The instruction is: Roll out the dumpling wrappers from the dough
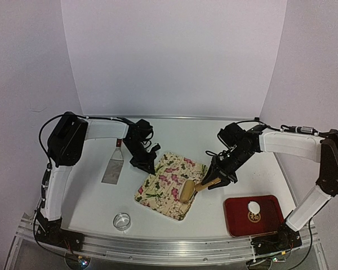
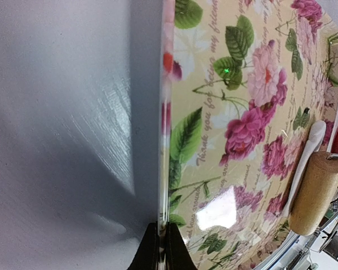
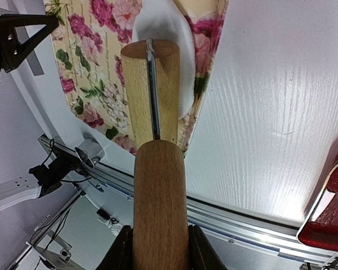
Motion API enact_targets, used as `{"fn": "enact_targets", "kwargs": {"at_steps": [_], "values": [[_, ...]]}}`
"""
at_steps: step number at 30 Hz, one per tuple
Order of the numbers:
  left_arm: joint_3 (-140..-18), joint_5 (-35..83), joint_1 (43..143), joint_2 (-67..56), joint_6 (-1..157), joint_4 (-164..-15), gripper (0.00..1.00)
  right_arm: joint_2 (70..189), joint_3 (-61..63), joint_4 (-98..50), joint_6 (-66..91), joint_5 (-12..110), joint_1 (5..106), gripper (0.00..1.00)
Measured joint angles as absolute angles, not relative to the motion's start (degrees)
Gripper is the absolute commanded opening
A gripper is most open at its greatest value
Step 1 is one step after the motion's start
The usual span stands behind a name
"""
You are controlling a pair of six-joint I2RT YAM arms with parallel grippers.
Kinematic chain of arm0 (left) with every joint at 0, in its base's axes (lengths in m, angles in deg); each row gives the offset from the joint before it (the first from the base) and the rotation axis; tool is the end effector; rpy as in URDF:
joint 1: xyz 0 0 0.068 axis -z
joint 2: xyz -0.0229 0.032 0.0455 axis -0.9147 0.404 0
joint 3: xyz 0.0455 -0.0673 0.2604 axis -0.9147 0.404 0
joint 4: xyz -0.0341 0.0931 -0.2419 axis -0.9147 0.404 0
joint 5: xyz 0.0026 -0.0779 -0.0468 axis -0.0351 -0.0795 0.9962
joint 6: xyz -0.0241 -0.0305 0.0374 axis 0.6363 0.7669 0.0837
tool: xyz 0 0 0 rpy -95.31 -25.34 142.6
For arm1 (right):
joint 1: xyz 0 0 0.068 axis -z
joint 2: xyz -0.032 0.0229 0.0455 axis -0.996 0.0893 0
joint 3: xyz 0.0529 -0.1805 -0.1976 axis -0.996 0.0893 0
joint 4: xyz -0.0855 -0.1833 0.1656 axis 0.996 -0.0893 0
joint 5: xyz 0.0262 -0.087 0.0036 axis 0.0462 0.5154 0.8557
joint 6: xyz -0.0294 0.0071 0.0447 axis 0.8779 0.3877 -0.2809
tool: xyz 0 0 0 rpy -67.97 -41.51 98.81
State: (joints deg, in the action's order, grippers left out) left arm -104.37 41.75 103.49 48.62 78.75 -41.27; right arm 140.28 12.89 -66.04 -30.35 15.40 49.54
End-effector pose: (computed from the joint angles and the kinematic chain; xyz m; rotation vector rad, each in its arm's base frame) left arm 0.3477 -0.2846 0.1372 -0.7168 -2.9553 0.7703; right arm 0.2364 0.1967 0.2207 -0.1616 -2.6917 -1.0703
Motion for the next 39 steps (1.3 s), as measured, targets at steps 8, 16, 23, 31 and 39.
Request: {"fn": "enact_targets", "kwargs": {"at_steps": [8,16,23,31,39], "values": [[-106.0,41.7,103.5,49.5,78.1,-39.9,0.00,142.0,12.0,-68.6,-25.1,15.1,50.4,0.00],[-106.2,41.7,103.5,49.6,77.9,-39.7,0.00,147.5,12.2,-60.8,-22.5,7.7,51.3,0.00],[-106.1,41.7,103.6,49.6,78.3,-40.6,0.00,145.0,15.7,-59.3,-21.3,6.8,54.0,0.00],[-106.1,41.7,103.6,49.6,78.4,-40.7,0.00,144.6,8.1,-69.2,-20.9,10.1,55.9,0.00],[-106.2,41.7,103.6,49.6,78.3,-40.7,0.00,145.0,3.7,-71.1,-21.0,12.2,56.3,0.00]]}}
